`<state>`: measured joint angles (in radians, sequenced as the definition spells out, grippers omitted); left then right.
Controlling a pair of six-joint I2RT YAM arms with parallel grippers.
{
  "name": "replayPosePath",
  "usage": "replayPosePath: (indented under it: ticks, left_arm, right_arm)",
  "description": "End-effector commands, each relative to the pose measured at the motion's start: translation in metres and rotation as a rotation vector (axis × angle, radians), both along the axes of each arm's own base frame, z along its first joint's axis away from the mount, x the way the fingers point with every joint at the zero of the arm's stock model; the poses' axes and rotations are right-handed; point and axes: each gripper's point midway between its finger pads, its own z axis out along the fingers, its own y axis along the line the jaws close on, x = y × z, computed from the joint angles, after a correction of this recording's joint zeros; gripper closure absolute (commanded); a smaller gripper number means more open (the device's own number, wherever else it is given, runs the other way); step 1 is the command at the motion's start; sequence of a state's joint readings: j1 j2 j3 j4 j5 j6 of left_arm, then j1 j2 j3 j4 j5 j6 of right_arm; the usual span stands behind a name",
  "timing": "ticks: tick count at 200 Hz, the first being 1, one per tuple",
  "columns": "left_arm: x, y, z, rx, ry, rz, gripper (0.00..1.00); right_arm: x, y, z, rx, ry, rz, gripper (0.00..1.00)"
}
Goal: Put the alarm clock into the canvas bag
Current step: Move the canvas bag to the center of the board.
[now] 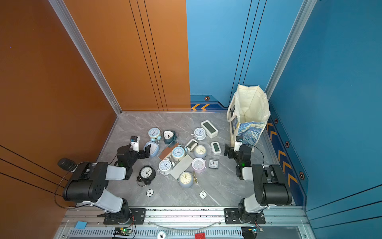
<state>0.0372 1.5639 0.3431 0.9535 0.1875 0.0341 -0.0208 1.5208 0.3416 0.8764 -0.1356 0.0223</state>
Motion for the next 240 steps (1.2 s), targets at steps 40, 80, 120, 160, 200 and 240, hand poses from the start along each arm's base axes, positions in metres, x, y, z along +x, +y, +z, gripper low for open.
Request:
replayPosePath:
  ticks: [40,80,120,160,200,240]
  left_arm:
    - [0.0056,-0.0008,0.0081,0.001,-0.025,-0.001,0.02]
    - [0.0055,-0.0004,0.0076,0.002,-0.023,-0.001,0.02]
    - [0.0072,0.0041,0.0089,-0.006,-0.026,0.019,0.02]
    - [0.0069,0.0038,0.0084,-0.006,-0.024,0.018,0.02]
    - [0.0072,0.0036,0.0088,-0.007,-0.025,0.017,0.02]
    - [0.0064,0.0036,0.0084,-0.003,-0.025,0.021,0.02]
  right_arm:
    - [0.0084,0.0012,0.01,-0.001,-0.039,0.012,0.0]
    - [0.0085,0.0011,0.0099,-0.002,-0.038,0.011,0.0]
    - [0.0084,0.0006,0.0097,-0.001,-0.037,0.01,0.0]
    - [0.0082,0.0006,0.0095,-0.001,-0.037,0.01,0.0]
    - [0.0086,0.0004,0.0098,-0.002,-0.037,0.01,0.0]
    - [0.0079,0.0006,0.0096,-0.002,-0.037,0.011,0.0]
